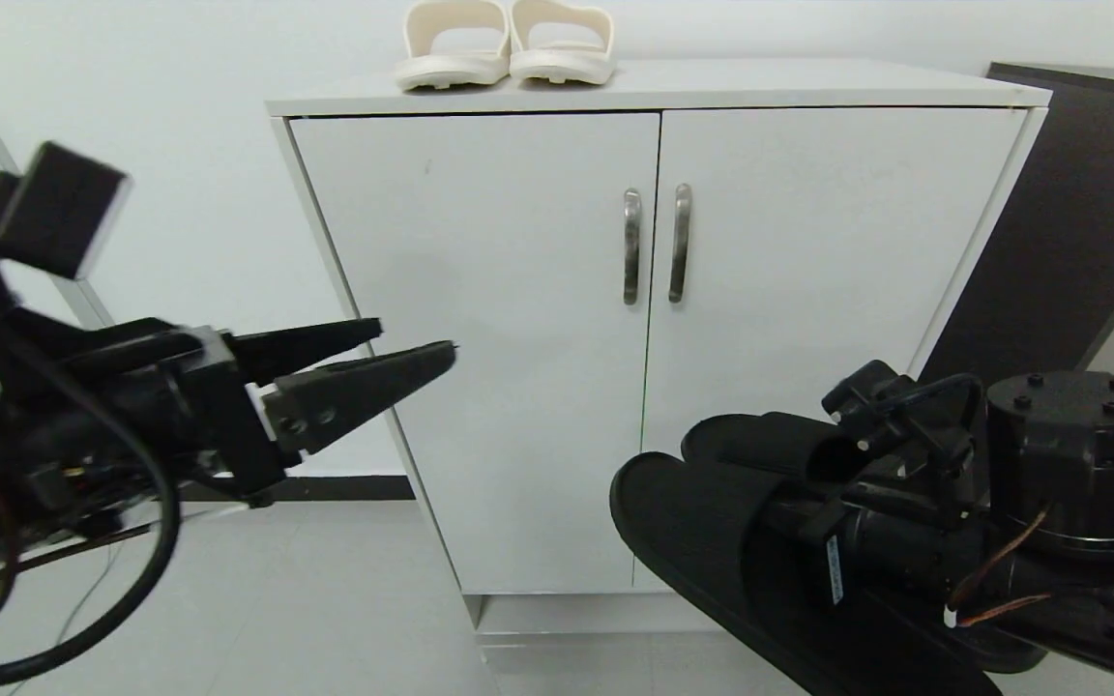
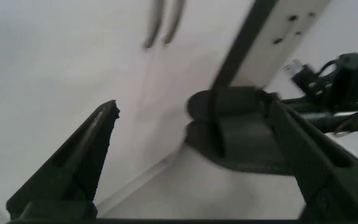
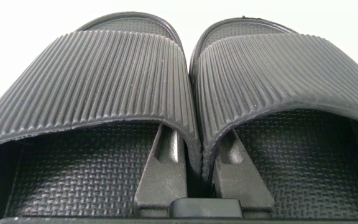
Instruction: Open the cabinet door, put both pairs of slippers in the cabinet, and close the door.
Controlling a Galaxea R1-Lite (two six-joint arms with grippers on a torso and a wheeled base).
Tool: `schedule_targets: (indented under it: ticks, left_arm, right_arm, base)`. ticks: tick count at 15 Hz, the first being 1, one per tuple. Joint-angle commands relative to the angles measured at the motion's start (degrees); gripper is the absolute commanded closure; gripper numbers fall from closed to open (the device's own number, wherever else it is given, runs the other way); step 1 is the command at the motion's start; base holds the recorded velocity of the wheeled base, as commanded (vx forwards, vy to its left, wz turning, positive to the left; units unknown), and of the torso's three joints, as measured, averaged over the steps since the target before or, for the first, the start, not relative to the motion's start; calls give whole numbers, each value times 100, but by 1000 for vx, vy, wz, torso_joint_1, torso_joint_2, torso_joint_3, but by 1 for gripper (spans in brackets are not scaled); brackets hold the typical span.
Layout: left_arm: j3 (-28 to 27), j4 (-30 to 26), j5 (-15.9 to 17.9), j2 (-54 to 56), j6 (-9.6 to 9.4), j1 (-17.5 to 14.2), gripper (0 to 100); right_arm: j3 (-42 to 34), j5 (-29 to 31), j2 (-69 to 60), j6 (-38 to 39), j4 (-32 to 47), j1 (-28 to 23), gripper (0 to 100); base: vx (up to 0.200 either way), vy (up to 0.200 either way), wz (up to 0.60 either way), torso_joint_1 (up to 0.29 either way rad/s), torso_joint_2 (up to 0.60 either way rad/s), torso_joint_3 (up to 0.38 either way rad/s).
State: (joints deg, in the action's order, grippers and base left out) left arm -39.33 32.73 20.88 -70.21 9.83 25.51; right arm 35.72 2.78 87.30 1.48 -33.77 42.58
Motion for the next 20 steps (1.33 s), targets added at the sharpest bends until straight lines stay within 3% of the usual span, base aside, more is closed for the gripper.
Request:
schedule_targets:
  ticks: [1,4,7,9,12,15,16,20]
  left_arm:
    - [-673,58,-190,-890,46,542,0]
    - [-1367,163,-199,-1470,142,736,0]
    - [-1780,137,-199,-1786,169,1140,0]
    - [-2334,93,-137,-2208,239,1166,0]
    - [-3072,49,364,-2929,309,1157,0]
    - [-3512,-399,698,-3017,556,1166,0]
    - [-3679,-575,891,-3008,731,1157,0]
    - [-4144,-751,733,-3518,749,1166,0]
  right_arm:
    - [5,-5,33,2,2,-31,100]
    - [32,3,86,11,2,-31,100]
    - [32,3,147,2,2,-31,100]
    - [32,3,156,2,2,-31,100]
    - [32,3,174,2,2,-31,100]
    - [32,12,174,2,2,-39,100]
    - [32,12,174,2,2,-39,100]
    - [32,3,182,-7,2,-39,100]
  base:
    - [0,0,0,0,0,0]
    - [0,0,0,0,0,0]
    - [0,0,0,0,0,0]
    - [0,0,0,0,0,0]
    - [0,0,0,0,0,0]
    - [0,0,0,0,0,0]
    - [0,0,0,0,0,0]
    - [0,0,0,0,0,0]
